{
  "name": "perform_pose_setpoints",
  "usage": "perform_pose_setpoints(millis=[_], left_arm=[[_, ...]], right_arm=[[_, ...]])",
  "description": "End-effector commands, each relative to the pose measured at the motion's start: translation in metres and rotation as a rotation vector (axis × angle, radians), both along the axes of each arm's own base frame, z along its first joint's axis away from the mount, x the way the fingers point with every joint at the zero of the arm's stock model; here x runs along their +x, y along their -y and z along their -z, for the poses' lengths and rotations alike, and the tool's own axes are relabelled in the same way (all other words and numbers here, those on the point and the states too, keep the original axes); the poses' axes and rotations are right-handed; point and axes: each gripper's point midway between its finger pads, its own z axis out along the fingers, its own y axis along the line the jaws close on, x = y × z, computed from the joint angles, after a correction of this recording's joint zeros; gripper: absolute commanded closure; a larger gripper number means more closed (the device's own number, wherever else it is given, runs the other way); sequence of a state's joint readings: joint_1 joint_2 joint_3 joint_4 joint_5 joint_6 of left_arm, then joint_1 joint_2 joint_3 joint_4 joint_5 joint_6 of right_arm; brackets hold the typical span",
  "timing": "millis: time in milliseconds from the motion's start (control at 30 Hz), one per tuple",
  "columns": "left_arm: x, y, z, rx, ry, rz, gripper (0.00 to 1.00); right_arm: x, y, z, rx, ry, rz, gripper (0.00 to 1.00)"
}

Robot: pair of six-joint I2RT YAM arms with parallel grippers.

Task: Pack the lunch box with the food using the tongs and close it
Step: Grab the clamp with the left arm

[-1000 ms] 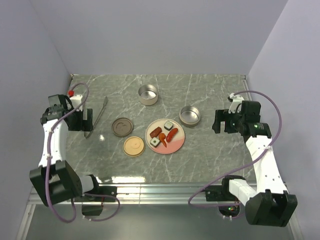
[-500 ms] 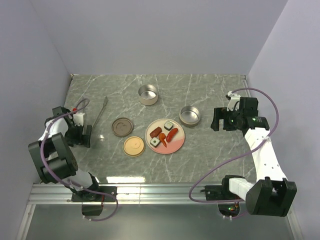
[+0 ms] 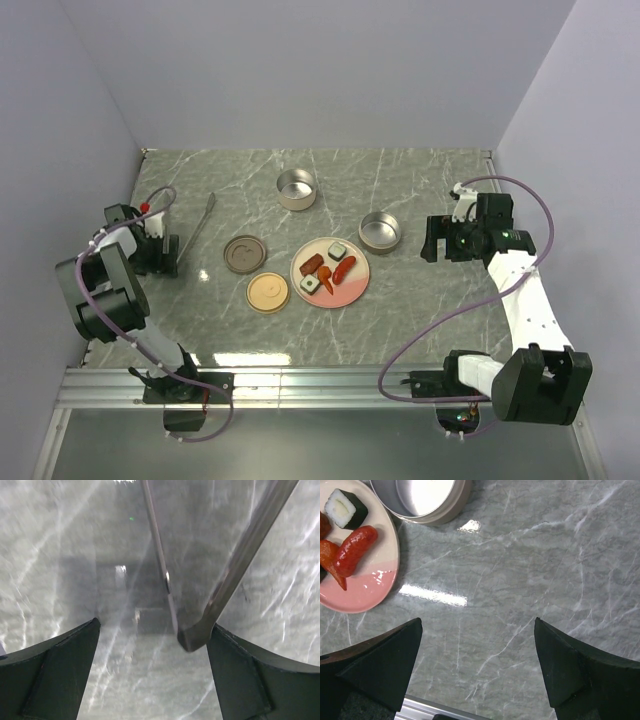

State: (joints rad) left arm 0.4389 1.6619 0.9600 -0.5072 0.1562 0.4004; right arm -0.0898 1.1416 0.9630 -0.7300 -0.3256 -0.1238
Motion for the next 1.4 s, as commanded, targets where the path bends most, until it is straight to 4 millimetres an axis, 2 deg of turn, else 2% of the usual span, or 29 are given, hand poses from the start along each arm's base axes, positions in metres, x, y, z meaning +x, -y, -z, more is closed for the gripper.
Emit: perform_pose_setpoints(millis=[0,200,433,633,667,967,1233,1367], left_arm=[[0.025,0.002,0.003,-0.032,0.063,0.006,0.07],[0.035,0.017,0.01,-0.051,0.062,0.049,0.07],[0.055,0.034,0.017,-0.068,0.057,0.078,0.04],[0.078,0.035,0.022,-0.08,0.034,0.048,0.04],[0.085,0.034,0.018,-0.076,0.046,0.045,0.03],[0.112,0.034,0.021,-0.088,0.035,0.025,0.04],[0.122,0.038,0.026,-0.094,0.024,0.047,0.06],[0.124,0.041,0.018,-0.098,0.04,0.061,0.14]], right_arm=[[0.009,0.006,-0.01,-0.015,0.028,0.018,0.0],[0.011,0.007,-0.006,-0.013,0.016,0.023,0.0],[0.013,0.008,-0.004,-0.011,0.006,0.028,0.0],[0.013,0.009,-0.004,-0.012,0.008,0.03,0.0],[0.012,0.009,-0.003,-0.011,0.004,0.03,0.0],[0.012,0.01,-0.003,-0.012,0.002,0.029,0.0],[0.011,0.01,-0.004,-0.011,-0.001,0.026,0.0],[0.009,0.01,-0.007,-0.013,0.008,0.028,0.0]])
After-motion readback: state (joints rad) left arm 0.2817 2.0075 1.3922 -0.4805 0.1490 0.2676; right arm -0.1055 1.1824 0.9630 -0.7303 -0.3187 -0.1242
